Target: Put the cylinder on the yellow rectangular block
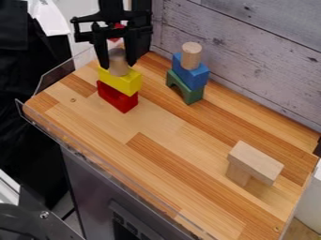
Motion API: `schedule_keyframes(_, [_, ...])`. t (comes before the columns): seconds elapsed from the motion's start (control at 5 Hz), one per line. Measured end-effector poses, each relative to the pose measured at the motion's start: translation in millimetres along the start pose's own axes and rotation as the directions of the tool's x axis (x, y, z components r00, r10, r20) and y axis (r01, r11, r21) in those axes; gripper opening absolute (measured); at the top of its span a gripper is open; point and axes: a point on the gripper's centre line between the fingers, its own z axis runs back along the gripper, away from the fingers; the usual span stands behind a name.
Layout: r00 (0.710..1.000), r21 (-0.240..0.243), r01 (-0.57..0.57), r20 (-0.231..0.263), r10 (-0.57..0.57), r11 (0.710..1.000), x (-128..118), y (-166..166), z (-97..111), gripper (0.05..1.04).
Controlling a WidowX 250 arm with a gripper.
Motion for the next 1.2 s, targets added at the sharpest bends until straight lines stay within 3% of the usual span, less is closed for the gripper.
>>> schedule_keyframes(0.2, [1.000, 0.011, 0.008, -0.009, -0.008, 1.000, 0.7, 0.4, 3.0, 0.845])
schedule_keyframes(0.4, [1.000, 0.032, 0.000, -0.010, 0.000, 0.999, -4.6, -1.8, 7.7, 1.003])
schedule_keyframes(0.6, [0.996, 0.055, 0.032, 0.077, -0.036, 0.998, -28.9, -13.3, 41.0, 0.999])
schedule_keyframes(0.8, [0.978, 0.107, 0.137, 0.141, -0.151, 0.985, -71.4, -31.9, 60.5, 0.999])
schedule_keyframes(1.0, [0.940, 0.206, 0.298, 0.105, -0.324, 0.932, -114.1, -55.6, 55.7, 0.999])
schedule_keyframes(1.2, [0.912, 0.243, 0.370, 0.091, -0.401, 0.897, -153.0, -79.0, 46.3, 0.999])
